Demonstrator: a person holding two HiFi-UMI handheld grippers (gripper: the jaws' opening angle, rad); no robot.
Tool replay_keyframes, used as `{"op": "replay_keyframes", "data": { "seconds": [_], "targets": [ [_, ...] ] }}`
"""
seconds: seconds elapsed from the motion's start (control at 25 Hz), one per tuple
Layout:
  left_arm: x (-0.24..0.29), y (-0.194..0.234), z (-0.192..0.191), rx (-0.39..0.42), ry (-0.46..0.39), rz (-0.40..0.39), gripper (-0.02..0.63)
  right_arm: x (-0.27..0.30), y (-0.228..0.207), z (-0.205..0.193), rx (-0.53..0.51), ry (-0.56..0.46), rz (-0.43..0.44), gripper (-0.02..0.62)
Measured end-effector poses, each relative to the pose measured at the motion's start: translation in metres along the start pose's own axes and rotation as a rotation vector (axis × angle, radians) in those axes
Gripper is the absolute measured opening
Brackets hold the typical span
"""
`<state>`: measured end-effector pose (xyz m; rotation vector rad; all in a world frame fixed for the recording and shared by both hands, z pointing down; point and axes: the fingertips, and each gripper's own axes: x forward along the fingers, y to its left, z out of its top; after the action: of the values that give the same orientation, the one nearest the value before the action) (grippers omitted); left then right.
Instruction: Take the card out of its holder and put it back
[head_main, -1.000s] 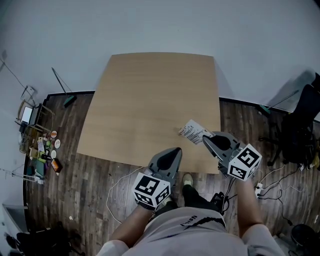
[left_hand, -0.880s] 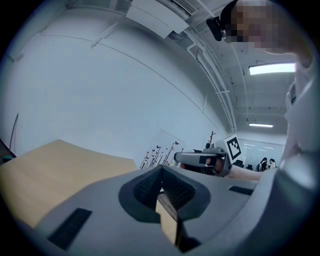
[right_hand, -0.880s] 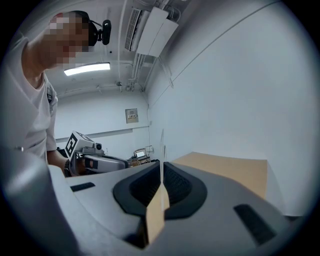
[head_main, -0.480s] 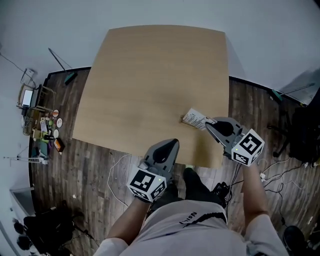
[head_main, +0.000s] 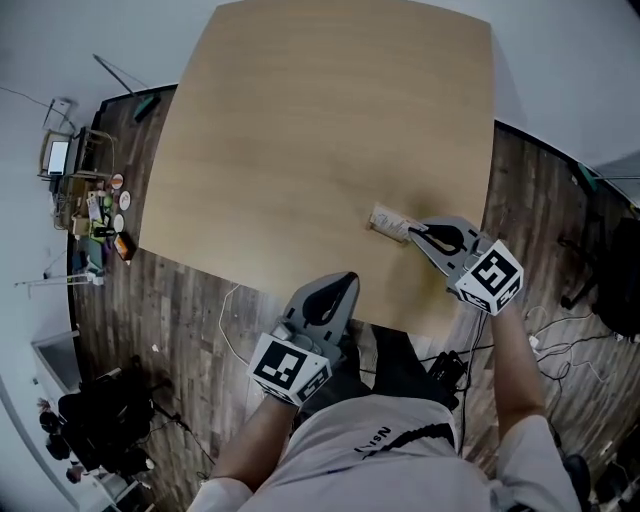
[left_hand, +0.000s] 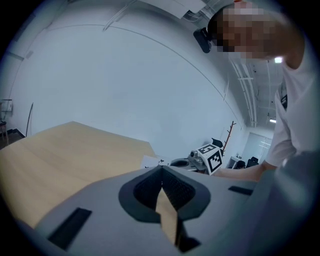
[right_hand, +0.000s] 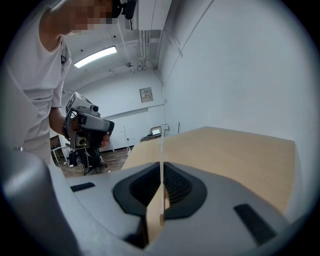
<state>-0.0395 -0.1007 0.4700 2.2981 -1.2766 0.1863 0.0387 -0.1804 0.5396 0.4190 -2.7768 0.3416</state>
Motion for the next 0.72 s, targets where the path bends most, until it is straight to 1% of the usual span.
{"op": "replay_keyframes", "data": {
  "seconds": [0.24, 0.48, 0.72],
  "targets": [
    [0.005, 0.008, -0.01, -0.021, 0.029, 0.032, 0.012, 0.012, -0.006, -0.022, 0.026, 0.012, 0.03, 0.026],
    [0.009, 0.01, -0.012, -0.028, 0.038, 0.039, 0.012, 0.018, -0.005, -0.024, 0.037, 0.01, 0.052, 0.026],
    [0.009, 0.009, -0.013, -0.033, 0.037, 0.049, 0.012, 0.017, -0.005, -0.028, 0.059, 0.032, 0.044, 0.026]
  ]
}}
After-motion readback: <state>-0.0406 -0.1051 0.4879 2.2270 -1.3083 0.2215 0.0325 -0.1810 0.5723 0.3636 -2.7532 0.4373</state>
